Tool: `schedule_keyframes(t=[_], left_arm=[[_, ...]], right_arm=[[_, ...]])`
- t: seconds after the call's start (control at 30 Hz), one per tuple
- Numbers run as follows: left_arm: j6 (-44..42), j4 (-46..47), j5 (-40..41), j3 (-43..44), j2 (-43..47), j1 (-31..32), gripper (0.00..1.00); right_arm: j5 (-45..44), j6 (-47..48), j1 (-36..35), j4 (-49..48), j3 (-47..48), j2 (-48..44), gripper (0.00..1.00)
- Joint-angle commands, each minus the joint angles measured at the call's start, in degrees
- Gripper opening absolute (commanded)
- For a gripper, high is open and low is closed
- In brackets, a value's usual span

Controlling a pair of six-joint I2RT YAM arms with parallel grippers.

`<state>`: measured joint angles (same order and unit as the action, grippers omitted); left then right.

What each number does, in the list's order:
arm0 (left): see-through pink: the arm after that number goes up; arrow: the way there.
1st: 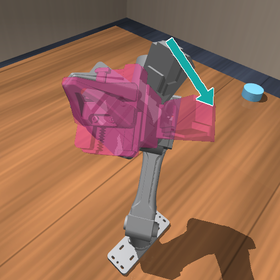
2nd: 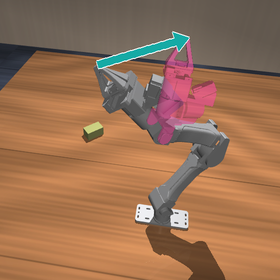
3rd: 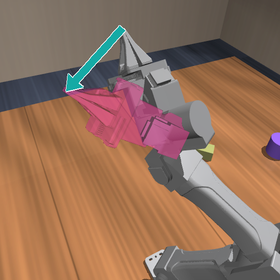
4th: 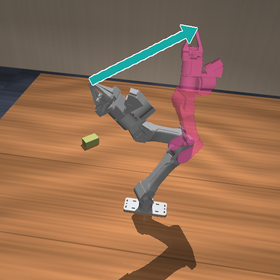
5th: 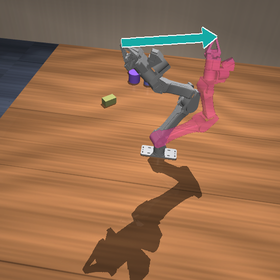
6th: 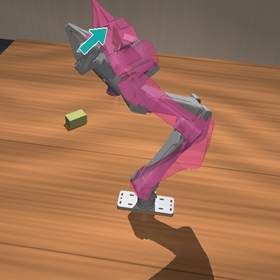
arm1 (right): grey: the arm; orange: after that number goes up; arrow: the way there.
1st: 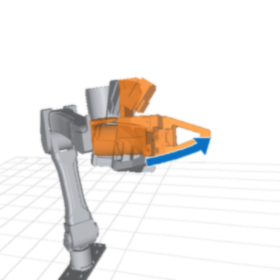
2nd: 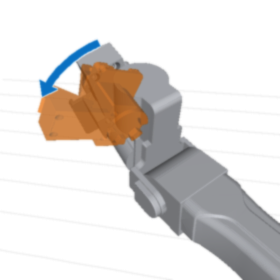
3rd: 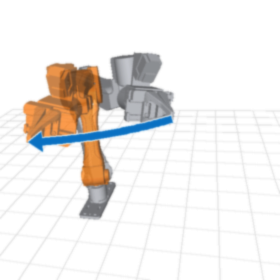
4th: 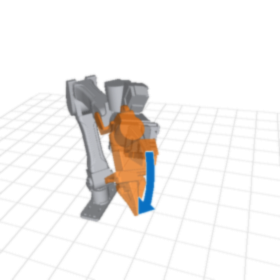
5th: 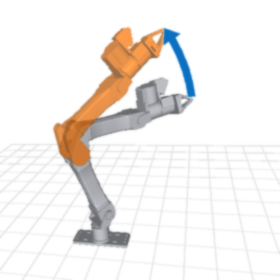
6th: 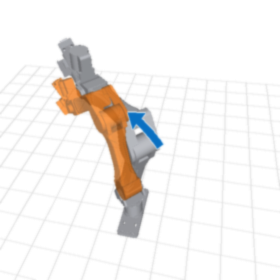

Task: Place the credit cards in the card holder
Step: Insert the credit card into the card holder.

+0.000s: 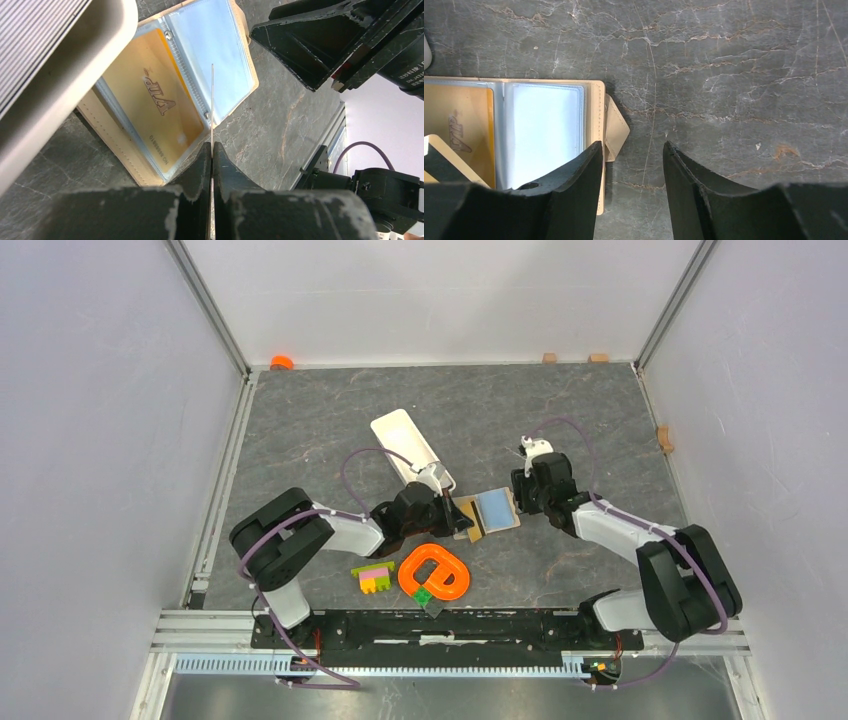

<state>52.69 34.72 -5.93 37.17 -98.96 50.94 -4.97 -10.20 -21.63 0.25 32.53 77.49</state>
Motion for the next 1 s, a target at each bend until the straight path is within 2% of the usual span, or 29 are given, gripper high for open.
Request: schedule_keyframes(t=[0.0,0.13,0.23,0.43,0.7,0.97], left_arm=[[1.4,3.4,-0.3,0.2,-1.2,-0.7,0.02],[1.4,3.5,-0.4,-0.4,-1.0,-1.2,0.02],[1.3,3.5,-0.1,-0.8,-0.7,-1.5,0.02],[1.3,3.7,0.0,-1.2,-1.0,-1.8,0.02],[1.1,3.6,-0.5,-0.2,-1.7,-1.8,0.02],[-0.5,1.2,-2.6,4.6,-1.7,-1.8,0.02]], right_arm=[[0.4,-0.4,0.2,-3.1,1.6,2.0,0.53],[-0.2,-1.0,0.2,-2.6,2.1,3.6,0.51],[-4.8,-2.0,0.2,-0.4,2.5,3.5,0.49],[-12.6,-4.0,0.2,2.0,1.0,0.3,0.49],[-14.7,-4.3,0.4,2.1,0.1,-5.2,0.5],[-4.9,-3.9,1.7,-1.0,0.6,-2.9,0.51]])
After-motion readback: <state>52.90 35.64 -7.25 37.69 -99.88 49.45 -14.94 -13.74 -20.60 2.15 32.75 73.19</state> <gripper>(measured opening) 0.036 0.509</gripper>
